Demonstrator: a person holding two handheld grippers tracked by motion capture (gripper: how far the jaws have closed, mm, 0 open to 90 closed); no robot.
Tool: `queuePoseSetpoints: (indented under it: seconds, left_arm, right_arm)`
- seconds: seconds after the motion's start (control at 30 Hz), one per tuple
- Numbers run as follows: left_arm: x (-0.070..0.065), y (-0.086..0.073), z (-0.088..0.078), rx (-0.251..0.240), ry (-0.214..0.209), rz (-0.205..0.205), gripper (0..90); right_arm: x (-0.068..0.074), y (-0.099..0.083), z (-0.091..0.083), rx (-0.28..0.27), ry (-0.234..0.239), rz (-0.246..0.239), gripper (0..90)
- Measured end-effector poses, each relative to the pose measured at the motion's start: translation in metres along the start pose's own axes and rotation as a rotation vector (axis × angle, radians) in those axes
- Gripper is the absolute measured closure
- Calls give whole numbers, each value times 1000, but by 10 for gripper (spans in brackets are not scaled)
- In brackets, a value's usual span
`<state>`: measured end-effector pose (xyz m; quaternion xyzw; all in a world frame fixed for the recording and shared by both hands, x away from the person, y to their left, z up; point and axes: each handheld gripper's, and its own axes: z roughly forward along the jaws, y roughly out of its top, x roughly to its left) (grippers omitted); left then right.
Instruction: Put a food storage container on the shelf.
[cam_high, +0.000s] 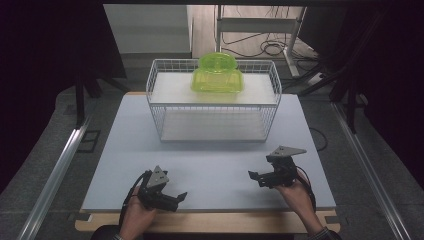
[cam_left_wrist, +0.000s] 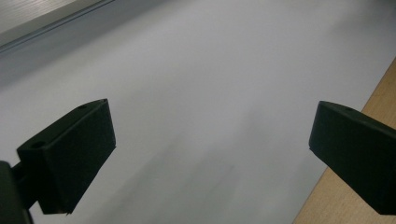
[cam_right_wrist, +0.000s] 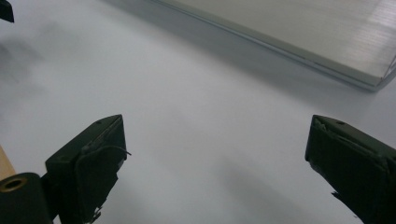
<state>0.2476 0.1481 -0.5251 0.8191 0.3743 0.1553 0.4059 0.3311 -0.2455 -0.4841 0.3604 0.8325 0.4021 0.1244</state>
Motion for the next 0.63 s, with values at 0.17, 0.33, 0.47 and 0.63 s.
queuePoseSetpoints:
  seconds: [0.17,0.33,0.47,0.63]
  left_arm:
    - [0,0,0,1,0,1,4]
    - [0,0,1,5,2,5,4]
    - [-1,0,1,11,3,8,4]
    - [0,0,1,5,3,7,4]
  right_arm:
    - [1,-9,0,16,-5,3,52]
    - [3,-15,3,34,-3,-1,45]
    - [4,-21,6,59,-9,-7,45]
    - [4,-22,9,72,-15,-12,45]
